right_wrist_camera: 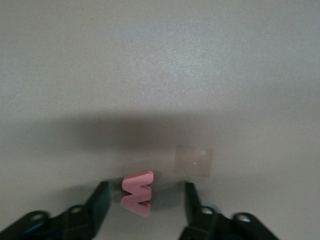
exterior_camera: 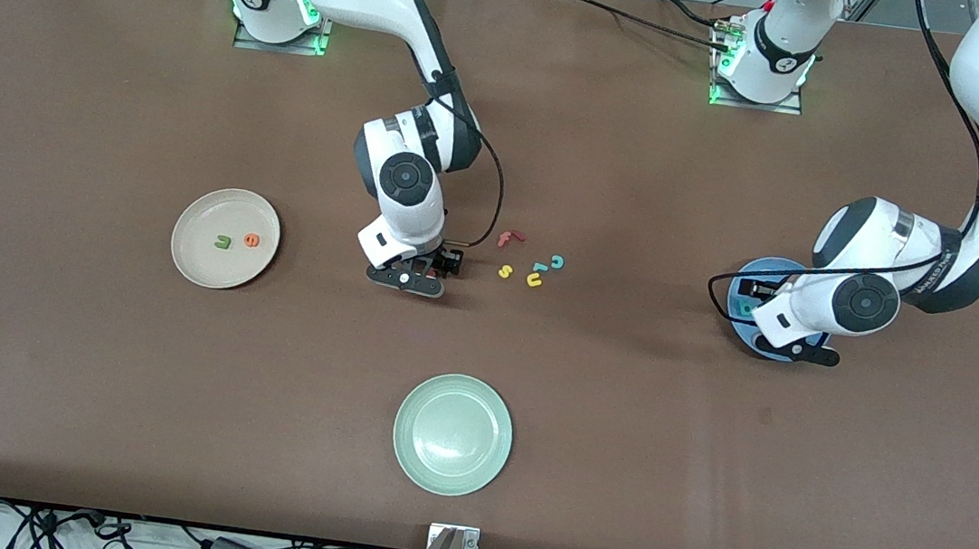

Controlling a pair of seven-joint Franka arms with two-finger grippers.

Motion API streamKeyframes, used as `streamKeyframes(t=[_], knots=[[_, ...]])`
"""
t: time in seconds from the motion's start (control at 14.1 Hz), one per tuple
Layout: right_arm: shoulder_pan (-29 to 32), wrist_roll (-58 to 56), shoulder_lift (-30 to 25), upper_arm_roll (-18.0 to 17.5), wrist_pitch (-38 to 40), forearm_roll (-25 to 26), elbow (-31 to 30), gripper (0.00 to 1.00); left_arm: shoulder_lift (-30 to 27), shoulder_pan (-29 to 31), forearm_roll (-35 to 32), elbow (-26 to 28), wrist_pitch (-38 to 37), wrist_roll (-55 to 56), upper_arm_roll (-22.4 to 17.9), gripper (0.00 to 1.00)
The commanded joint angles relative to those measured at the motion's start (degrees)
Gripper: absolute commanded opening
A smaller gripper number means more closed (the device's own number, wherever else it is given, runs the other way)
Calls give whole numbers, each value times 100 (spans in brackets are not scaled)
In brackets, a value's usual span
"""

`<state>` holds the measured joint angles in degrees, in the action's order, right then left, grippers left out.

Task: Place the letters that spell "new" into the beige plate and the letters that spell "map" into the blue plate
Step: 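Grasp the pink w with the right gripper while the left gripper withdraws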

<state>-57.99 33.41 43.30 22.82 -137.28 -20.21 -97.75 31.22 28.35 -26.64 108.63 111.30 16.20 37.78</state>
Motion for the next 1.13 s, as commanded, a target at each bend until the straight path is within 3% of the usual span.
streamKeyframes(t=[0.0, 0.21, 0.43, 0.78, 0.85, 0.99, 1.06], knots=[[-28, 8, 47, 47, 149, -141, 133, 46, -89, -93, -113, -376, -73, -81, 46, 100], [-28, 8, 82, 47, 149, -141, 133, 42, -98, -128, -122, -1104, -484, -64, 300, 100], [-28, -1, 91, 47, 149, -141, 133, 37, -46, -548, -105, -2228, -1292, -265, 292, 100], [24, -27, 21, 47, 158, -132, 133, 0, -107, -795, 332, -3268, -2120, -520, 301, 100], [33, -19, -23, 108, 254, -132, 133, 0, -203, -857, 631, -3391, -2138, -608, 214, 100], [173, -97, -338, 388, 866, -97, 133, 0, -746, -1241, 1447, -3288, -2130, -853, -652, 100], [174, -280, -505, 624, 1296, -45, 98, 0, -949, -1592, 1895, -3269, -2139, -1081, -1353, 100]])
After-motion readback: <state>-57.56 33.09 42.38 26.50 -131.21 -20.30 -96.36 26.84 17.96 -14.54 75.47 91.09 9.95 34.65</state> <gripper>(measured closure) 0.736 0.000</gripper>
